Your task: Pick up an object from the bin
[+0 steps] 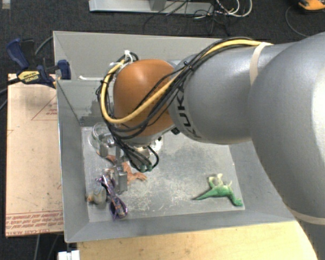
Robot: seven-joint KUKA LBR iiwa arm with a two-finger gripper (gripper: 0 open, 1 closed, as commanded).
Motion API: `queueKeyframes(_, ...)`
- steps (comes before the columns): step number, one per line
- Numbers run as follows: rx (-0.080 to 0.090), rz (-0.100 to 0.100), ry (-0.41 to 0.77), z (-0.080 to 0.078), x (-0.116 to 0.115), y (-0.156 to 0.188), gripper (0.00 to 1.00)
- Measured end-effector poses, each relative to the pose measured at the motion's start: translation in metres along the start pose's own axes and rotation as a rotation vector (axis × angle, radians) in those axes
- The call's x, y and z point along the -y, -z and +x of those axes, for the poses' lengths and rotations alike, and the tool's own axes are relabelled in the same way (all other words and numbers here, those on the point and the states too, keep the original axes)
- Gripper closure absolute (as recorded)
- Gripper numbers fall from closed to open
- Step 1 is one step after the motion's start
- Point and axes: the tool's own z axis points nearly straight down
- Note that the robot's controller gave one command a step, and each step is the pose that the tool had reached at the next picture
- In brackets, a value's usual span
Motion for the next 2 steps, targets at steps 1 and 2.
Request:
queueKeyframes(1, -0.001, 0.0, 0.237, 0.02, 0.033, -0.048, 0.0)
queueKeyframes(2, 0.011, -0.004, 0.288, 0.034, 0.043, -0.082, 0.0)
